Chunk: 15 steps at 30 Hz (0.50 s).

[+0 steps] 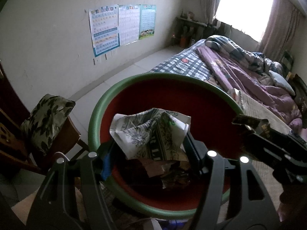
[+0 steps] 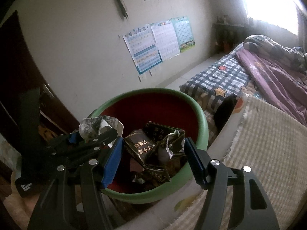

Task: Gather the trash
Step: 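Hold the paper bag and foil wrapper above the basin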

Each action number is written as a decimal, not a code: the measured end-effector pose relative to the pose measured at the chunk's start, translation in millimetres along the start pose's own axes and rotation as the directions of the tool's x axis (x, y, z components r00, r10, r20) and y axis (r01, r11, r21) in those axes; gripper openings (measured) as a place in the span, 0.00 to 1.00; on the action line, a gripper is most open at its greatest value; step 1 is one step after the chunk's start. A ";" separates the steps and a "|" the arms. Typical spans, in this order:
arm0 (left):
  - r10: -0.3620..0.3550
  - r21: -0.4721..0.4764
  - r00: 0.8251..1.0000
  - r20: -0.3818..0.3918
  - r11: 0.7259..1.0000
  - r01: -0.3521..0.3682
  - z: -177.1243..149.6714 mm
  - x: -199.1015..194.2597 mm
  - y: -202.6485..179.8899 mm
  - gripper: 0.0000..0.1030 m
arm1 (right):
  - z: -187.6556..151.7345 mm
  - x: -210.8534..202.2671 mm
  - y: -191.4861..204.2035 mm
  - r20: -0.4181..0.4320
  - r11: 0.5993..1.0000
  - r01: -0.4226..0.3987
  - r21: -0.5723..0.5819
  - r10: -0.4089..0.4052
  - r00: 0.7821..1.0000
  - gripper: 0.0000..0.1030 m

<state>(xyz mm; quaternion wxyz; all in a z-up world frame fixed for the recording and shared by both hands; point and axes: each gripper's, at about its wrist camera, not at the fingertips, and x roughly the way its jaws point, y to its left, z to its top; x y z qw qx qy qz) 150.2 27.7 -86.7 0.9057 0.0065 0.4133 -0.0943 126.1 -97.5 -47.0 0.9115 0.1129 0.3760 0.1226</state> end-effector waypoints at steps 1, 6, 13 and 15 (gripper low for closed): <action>0.000 0.002 1.000 -0.003 1.000 0.000 0.2 1.2 -0.1 0.59 | -0.6 0.9 0.0 -0.001 1.000 0.001 -0.001 -0.001 1.000 0.61; -0.002 0.000 1.000 -0.011 1.000 0.002 0.4 2.8 -0.5 0.59 | 0.0 5.1 1.5 -0.006 1.000 0.004 0.000 -0.004 1.000 0.61; -0.002 0.001 1.000 -0.017 1.000 0.002 0.9 6.0 0.4 0.59 | 1.1 6.8 2.8 -0.016 1.000 0.004 -0.005 -0.004 1.000 0.61; -0.001 0.004 1.000 -0.019 1.000 0.001 0.6 7.2 0.5 0.59 | 1.0 6.9 3.1 -0.015 1.000 0.005 -0.005 -0.005 1.000 0.61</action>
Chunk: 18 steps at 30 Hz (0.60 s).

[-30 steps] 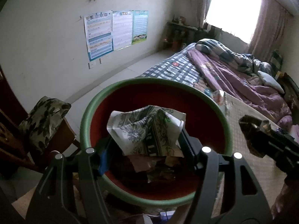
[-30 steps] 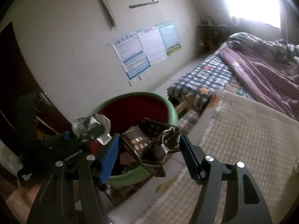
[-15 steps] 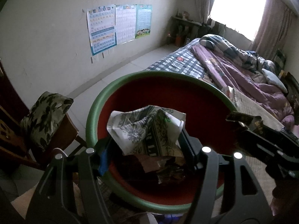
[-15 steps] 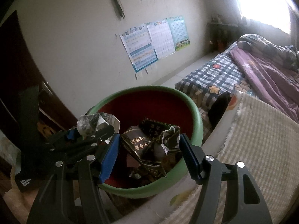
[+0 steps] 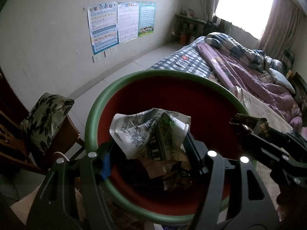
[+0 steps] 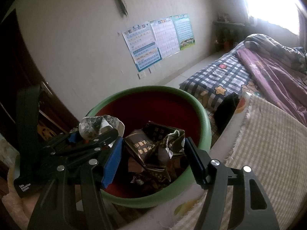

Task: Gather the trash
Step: 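Hold the paper bag and foil wrapper above the basin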

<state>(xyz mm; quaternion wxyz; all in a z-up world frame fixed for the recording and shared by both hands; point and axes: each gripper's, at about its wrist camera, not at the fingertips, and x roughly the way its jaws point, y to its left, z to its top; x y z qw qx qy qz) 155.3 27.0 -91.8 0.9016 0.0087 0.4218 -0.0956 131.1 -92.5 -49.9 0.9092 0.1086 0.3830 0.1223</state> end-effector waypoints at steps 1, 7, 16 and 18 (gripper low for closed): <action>0.001 0.001 1.000 -0.001 1.000 -0.001 0.0 0.4 0.2 0.59 | -0.1 0.1 -0.2 0.000 1.000 0.000 0.000 0.000 1.000 0.61; 0.004 0.004 1.000 -0.008 1.000 -0.004 -0.3 3.7 -2.7 0.59 | -0.6 -0.1 0.2 -0.001 1.000 -0.001 0.002 0.001 1.000 0.61; 0.011 0.005 1.000 -0.011 1.000 -0.011 -0.5 6.6 -3.8 0.60 | -0.6 0.7 -0.4 -0.001 1.000 -0.003 0.001 0.003 1.000 0.61; 0.012 0.006 1.000 -0.010 1.000 -0.011 -0.1 7.1 -3.6 0.60 | -0.5 0.7 -0.2 -0.001 1.000 -0.001 -0.001 0.001 1.000 0.61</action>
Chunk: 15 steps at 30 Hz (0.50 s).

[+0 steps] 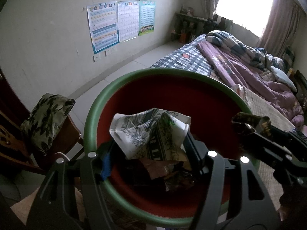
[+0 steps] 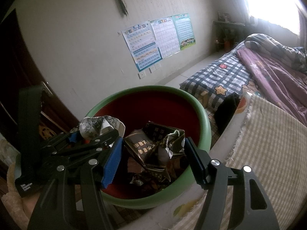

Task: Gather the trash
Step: 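Hold the paper bag and foil wrapper above the basin, then open both grippers to drop the items and move back to the mat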

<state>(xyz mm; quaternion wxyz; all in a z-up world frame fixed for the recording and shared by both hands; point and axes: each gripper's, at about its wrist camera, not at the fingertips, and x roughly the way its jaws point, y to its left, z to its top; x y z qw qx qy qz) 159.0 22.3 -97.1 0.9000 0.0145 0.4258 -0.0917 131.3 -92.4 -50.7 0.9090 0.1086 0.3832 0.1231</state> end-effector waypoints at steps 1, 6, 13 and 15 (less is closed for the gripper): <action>0.001 0.000 1.000 0.000 1.000 -0.001 -0.1 0.0 -0.1 0.59 | 0.0 -0.1 0.0 0.001 1.000 0.000 0.001 0.000 1.000 0.61; 0.002 0.000 1.000 -0.001 1.000 -0.002 0.2 0.5 0.4 0.60 | 0.0 0.0 -0.2 0.001 1.000 -0.001 0.002 0.001 1.000 0.61; 0.013 0.002 1.000 0.002 1.000 -0.013 -0.2 1.8 3.2 0.60 | 0.2 -0.4 -0.8 0.002 1.000 -0.002 0.001 0.002 1.000 0.62; 0.016 -0.002 1.000 0.001 1.000 -0.016 0.1 2.2 6.0 0.61 | 0.1 -0.9 -1.0 0.006 1.000 -0.004 0.003 0.004 1.000 0.63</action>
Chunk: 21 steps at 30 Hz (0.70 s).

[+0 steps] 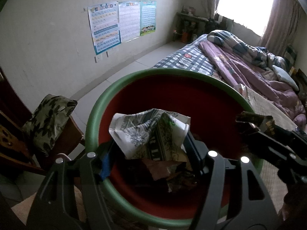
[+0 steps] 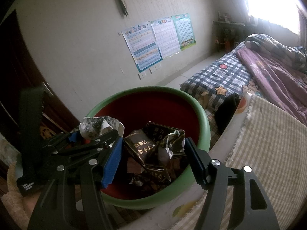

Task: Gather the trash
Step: 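Open both grippers to drop the items and move back to the mat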

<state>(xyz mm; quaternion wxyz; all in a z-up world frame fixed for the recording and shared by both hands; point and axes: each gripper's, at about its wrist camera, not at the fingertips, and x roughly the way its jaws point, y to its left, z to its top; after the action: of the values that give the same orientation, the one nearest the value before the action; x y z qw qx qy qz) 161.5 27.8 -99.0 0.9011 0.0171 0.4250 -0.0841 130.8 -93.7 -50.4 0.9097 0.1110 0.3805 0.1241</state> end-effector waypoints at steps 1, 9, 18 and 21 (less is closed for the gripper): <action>0.002 -0.001 1.000 -0.001 1.000 -0.002 0.6 0.3 0.7 0.62 | -0.2 0.3 1.3 0.003 1.000 0.000 0.000 0.000 1.000 0.63; 0.004 0.003 1.000 0.020 1.000 -0.004 2.8 -2.9 1.8 0.76 | -0.5 -3.5 2.3 0.031 1.000 -0.018 -0.007 0.018 0.999 0.68; 0.006 -0.002 0.997 0.072 1.000 -0.005 -7.8 -23.4 -14.3 0.78 | -18.0 -48.9 -31.2 0.089 0.998 0.021 0.052 -0.026 0.996 0.69; 0.013 0.006 0.995 0.102 1.000 -0.014 -14.5 -37.8 -23.7 0.78 | -36.8 -75.6 -65.0 0.095 0.992 0.086 0.094 -0.095 0.991 0.69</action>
<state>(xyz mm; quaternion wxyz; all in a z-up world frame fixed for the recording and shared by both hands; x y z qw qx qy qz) 123.0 11.1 -78.2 0.9221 0.0184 0.3781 -0.0802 62.2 -174.6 -44.6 0.9263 0.1403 0.3445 0.0597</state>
